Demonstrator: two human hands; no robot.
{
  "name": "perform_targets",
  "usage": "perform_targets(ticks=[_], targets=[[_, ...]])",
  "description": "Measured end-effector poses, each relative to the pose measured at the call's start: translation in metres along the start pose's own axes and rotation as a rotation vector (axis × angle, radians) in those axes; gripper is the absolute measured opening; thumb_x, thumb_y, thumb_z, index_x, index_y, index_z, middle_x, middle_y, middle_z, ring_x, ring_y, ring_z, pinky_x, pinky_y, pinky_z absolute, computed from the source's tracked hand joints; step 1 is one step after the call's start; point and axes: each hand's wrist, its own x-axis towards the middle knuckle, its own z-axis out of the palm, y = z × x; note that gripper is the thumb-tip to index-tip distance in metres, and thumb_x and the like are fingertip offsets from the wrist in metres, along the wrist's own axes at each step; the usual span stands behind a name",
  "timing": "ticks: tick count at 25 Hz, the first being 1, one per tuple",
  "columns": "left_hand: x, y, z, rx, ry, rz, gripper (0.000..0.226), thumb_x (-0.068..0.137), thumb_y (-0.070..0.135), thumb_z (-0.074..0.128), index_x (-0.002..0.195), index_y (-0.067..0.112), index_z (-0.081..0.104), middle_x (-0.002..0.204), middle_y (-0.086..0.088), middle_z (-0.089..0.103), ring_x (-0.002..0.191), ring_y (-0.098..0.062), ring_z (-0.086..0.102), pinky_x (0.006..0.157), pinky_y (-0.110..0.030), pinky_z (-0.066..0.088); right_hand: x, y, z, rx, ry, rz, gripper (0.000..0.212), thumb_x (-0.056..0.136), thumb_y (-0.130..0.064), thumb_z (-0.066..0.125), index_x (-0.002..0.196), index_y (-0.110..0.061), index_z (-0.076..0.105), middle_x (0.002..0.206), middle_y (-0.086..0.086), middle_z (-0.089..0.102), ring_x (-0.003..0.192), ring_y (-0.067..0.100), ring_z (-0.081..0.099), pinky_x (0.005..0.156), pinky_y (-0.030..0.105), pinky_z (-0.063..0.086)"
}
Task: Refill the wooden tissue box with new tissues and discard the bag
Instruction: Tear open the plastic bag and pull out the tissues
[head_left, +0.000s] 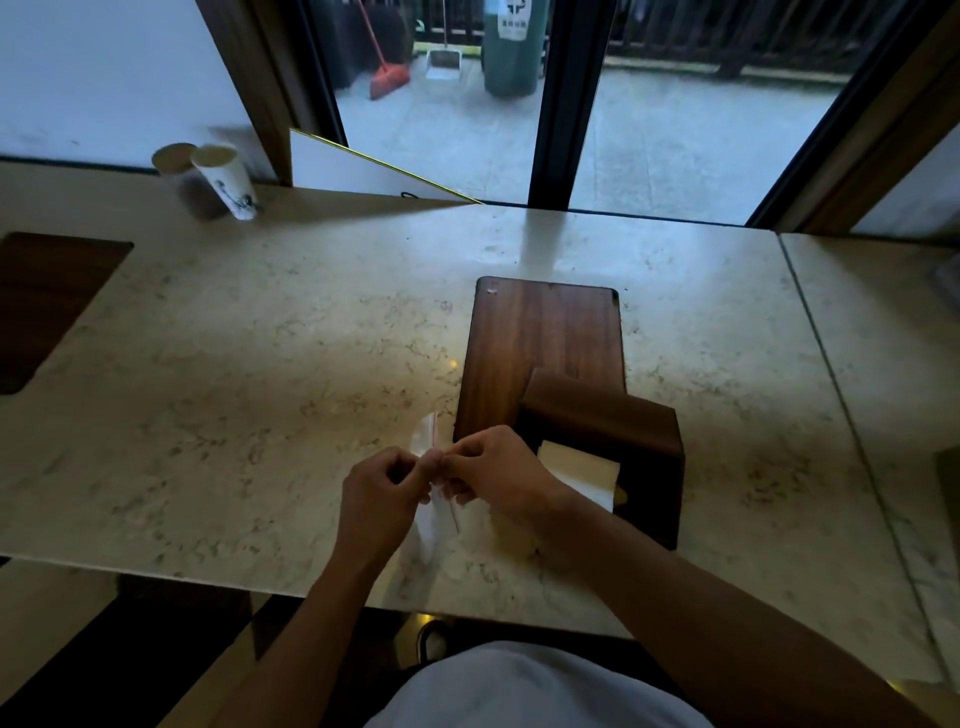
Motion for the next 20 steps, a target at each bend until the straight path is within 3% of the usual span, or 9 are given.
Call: perform_targets(ticks=[7,13,20], targets=[[0.004,0.006,-0.009,-0.049,-0.06,-0.066,0.031,0.088,0.041,0.069,0.078,0.012,0.073,0.064,-0.004,0.074,0.052,-0.006,0.066,0.06,-0.026,0.053,0.006,-0.008,-0.008,-0.222,-0.062,-0.03,0.02,0.091,-0.025,0.072,0.088,-0.007,0.08,0.079,0.007,0.078,0.068,0.016,0.073,0.069,0.032,0.063],[0.01,0.007,-0.014,-0.038,-0.124,-0.073,0.03,0.089,0.042,0.07,0.077,0.015,0.074,0.068,-0.001,0.076,0.054,-0.009,0.069,0.052,-0.018,0.052,0.009,-0.008,-0.008,-0.251,-0.081,-0.051,0.022,0.09,-0.028,0.074,0.085,-0.007,0.079,0.078,0.009,0.078,0.064,0.01,0.07,0.065,0.024,0.059],[0.018,0.01,-0.025,-0.145,-0.302,-0.22,0.024,0.094,0.021,0.066,0.08,0.006,0.078,0.074,-0.012,0.079,0.069,-0.025,0.076,0.06,-0.029,0.059,0.008,-0.003,-0.007,-0.132,-0.139,0.042,0.014,0.086,-0.022,0.078,0.086,-0.008,0.079,0.079,0.004,0.077,0.067,0.006,0.071,0.07,0.024,0.061]])
